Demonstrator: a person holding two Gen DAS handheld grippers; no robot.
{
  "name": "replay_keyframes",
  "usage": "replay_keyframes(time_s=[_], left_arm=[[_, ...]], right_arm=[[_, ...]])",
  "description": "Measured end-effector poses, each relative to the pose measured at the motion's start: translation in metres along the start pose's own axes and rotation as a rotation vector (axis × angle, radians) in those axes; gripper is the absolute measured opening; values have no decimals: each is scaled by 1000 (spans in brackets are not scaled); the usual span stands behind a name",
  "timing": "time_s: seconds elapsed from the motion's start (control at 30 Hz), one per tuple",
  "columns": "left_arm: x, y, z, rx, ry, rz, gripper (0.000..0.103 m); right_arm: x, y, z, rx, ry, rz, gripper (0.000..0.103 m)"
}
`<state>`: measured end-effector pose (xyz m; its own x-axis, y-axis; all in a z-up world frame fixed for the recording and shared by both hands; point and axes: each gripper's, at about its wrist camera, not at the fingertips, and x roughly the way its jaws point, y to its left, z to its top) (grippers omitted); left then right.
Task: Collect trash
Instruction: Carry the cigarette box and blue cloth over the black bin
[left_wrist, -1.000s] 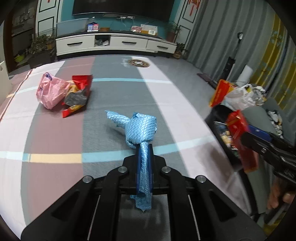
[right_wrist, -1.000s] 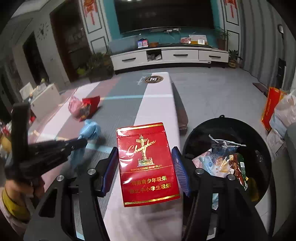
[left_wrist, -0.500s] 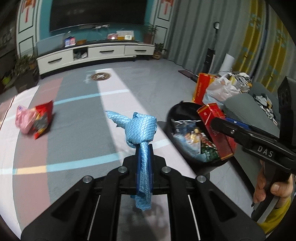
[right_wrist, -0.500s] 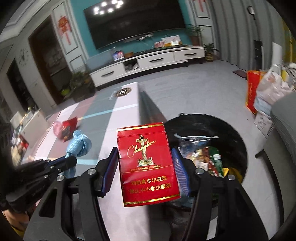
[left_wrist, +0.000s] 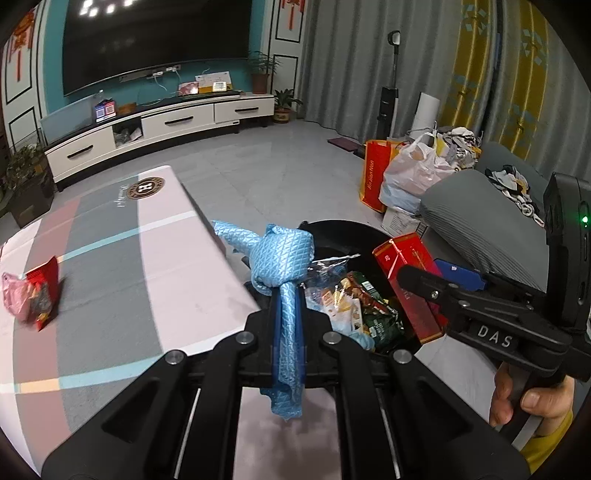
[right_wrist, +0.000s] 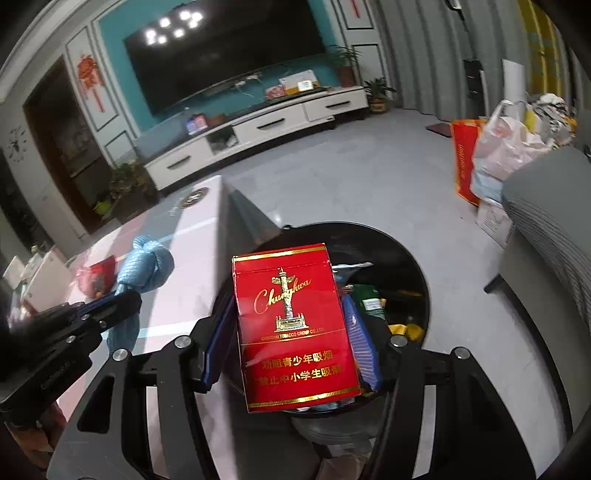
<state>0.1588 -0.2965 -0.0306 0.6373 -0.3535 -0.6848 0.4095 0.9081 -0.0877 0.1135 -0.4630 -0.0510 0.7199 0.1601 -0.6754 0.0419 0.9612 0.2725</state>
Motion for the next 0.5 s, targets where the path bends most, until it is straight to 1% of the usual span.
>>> replay_keyframes(time_s=[0.23,0.5], left_arm=[[23,-13,3,21,31,-21,8],[37,-18,3,31,50,-29,8]], right_arm=[[3,-11,0,39,7,-27,58],[6,-22,2,60,12,-53,58]])
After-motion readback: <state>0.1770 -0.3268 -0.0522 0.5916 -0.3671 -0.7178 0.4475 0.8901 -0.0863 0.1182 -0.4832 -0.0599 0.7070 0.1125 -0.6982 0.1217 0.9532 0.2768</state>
